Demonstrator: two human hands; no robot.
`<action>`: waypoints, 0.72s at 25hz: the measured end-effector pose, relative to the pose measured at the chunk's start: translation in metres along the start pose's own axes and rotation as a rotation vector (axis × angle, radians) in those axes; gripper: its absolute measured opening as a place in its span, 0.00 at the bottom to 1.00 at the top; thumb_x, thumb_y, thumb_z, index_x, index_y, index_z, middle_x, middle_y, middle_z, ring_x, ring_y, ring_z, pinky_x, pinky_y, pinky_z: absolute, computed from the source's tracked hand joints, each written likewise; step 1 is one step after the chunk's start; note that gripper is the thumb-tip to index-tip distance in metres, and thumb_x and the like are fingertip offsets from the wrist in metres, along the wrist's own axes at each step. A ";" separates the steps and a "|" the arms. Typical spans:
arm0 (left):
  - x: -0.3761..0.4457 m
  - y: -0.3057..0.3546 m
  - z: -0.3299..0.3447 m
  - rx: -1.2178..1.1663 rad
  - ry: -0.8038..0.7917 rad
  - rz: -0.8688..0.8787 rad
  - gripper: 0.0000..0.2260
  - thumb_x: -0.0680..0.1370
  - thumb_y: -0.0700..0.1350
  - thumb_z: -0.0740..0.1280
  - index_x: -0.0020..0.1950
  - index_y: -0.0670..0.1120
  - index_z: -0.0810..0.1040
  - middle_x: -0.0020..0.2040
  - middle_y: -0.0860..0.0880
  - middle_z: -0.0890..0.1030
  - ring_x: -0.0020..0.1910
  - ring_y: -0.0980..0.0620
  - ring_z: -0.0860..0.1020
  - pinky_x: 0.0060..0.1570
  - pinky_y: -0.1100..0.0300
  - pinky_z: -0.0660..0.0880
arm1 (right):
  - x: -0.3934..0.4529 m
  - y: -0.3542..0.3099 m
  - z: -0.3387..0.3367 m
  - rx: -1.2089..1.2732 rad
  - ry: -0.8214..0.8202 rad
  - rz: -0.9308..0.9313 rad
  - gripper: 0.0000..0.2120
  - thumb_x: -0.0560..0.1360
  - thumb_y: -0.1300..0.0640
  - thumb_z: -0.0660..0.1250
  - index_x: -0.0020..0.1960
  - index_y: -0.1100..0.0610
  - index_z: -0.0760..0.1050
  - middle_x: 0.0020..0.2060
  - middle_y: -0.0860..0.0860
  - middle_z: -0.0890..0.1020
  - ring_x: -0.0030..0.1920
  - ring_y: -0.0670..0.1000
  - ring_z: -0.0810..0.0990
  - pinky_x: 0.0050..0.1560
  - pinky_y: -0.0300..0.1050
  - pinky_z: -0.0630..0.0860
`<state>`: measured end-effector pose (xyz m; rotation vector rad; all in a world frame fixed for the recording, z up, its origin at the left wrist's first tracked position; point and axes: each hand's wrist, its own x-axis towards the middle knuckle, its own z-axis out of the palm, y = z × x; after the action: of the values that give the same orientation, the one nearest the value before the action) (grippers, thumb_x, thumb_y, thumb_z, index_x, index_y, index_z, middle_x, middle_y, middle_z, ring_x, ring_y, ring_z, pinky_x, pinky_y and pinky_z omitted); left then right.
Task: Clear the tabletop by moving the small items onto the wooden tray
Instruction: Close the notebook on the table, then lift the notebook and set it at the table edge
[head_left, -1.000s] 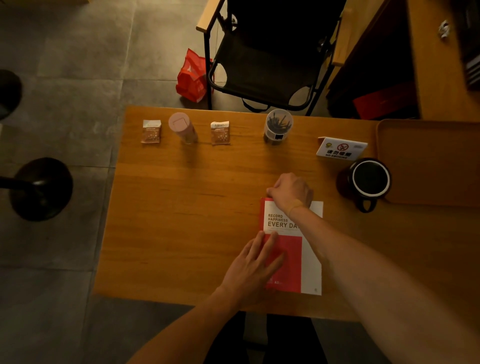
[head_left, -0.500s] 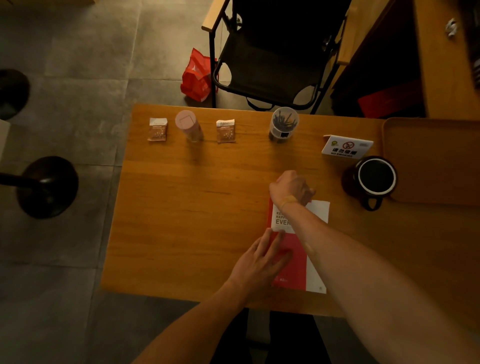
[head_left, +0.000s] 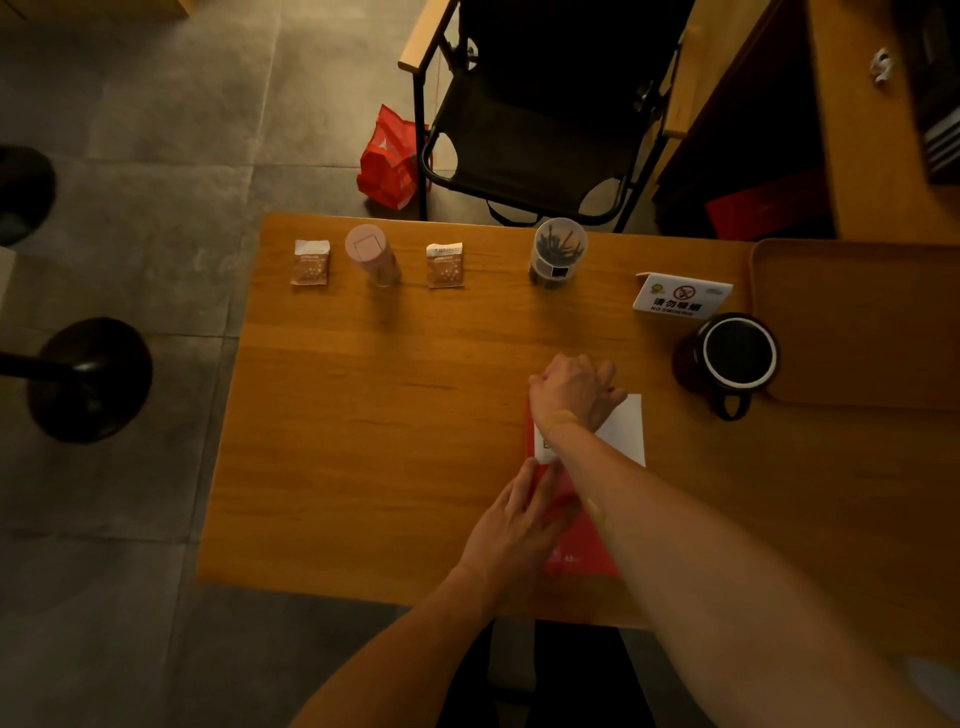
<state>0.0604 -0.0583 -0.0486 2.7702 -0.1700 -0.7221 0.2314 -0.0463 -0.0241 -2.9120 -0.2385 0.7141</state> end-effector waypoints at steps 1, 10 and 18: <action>0.001 0.001 0.000 -0.002 -0.012 -0.001 0.37 0.79 0.55 0.61 0.79 0.51 0.40 0.79 0.40 0.39 0.75 0.36 0.34 0.73 0.37 0.46 | -0.001 0.002 0.000 0.015 -0.012 0.003 0.12 0.78 0.45 0.64 0.53 0.52 0.78 0.57 0.52 0.77 0.63 0.57 0.68 0.58 0.56 0.66; -0.003 0.002 -0.014 -0.408 0.163 -0.402 0.39 0.71 0.69 0.63 0.76 0.59 0.50 0.79 0.50 0.47 0.77 0.42 0.47 0.71 0.41 0.57 | -0.051 0.090 -0.003 0.253 0.154 0.099 0.36 0.71 0.40 0.70 0.74 0.48 0.60 0.74 0.56 0.60 0.72 0.61 0.61 0.65 0.64 0.66; 0.025 0.025 -0.041 -0.868 0.227 -0.930 0.29 0.74 0.52 0.72 0.70 0.51 0.64 0.64 0.47 0.70 0.61 0.47 0.75 0.57 0.49 0.77 | -0.089 0.147 -0.001 0.548 -0.185 0.379 0.38 0.73 0.53 0.73 0.76 0.56 0.56 0.69 0.59 0.70 0.63 0.62 0.76 0.56 0.59 0.76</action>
<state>0.1007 -0.0775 -0.0185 1.9298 1.2251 -0.4591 0.1713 -0.2066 -0.0082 -2.3812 0.4375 0.9263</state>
